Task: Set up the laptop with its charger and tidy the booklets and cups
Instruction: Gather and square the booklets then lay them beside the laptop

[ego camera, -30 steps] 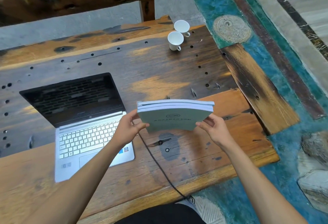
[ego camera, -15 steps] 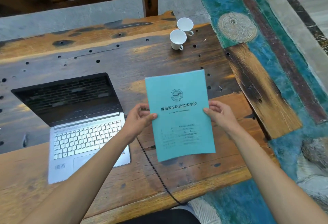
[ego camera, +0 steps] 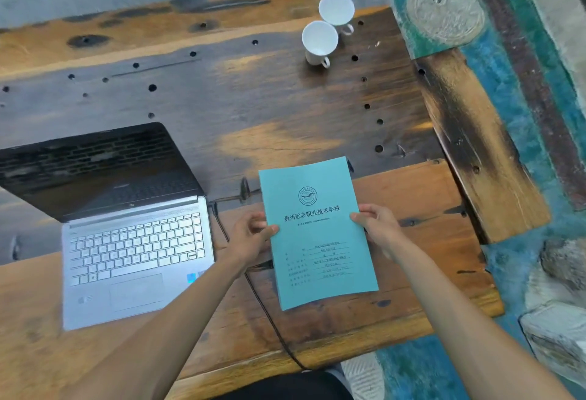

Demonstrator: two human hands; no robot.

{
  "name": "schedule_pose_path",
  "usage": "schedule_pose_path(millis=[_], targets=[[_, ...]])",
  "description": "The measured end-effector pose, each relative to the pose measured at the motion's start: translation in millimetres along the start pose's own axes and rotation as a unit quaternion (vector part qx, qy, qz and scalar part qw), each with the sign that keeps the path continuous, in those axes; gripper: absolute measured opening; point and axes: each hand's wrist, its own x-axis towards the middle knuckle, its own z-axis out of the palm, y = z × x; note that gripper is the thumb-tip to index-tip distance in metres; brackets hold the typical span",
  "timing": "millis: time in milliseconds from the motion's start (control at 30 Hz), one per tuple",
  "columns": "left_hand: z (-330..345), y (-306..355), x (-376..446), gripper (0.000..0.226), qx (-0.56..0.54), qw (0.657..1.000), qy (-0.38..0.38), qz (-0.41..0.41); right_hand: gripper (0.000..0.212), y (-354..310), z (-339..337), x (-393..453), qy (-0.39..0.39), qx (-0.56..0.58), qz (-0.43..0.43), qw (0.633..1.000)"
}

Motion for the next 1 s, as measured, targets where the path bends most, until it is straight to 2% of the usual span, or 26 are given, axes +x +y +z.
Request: schedule_pose_path(millis=[167,300,433,567,633,700,867,933,1000], targets=[[2,-4,12,0.028,0.055,0.998,0.030,-0.010,0.012,10,0,13,0.014,0.004,0.016,1.000],[2,-4,16,0.028,0.085,0.996,0.039,-0.006,0.012,15,0,14,0.061,0.012,0.020,0.998],[-2,-5,18,0.024,0.129,0.990,0.049,0.021,0.017,17,4,14,0.110,-0.016,-0.003,0.994],[1,-5,21,0.030,0.133,0.989,0.063,0.005,0.018,18,5,13,0.112,-0.048,-0.015,0.992],[1,-4,22,0.034,0.177,0.981,0.070,0.022,0.025,18,5,10,0.119,-0.092,-0.027,0.988],[1,-1,21,0.048,0.248,0.965,0.063,0.058,0.038,19,6,3,0.133,-0.141,-0.048,0.980],[-4,6,2,0.112,0.421,0.896,0.025,0.142,0.058,23,7,-27,0.149,-0.207,-0.118,0.960],[-9,9,-9,0.120,0.470,0.863,0.018,0.184,0.070,26,7,-43,0.168,-0.213,-0.147,0.951],[-14,13,-21,0.117,0.523,0.821,0.026,0.227,0.082,29,8,-62,0.185,-0.221,-0.161,0.944]])
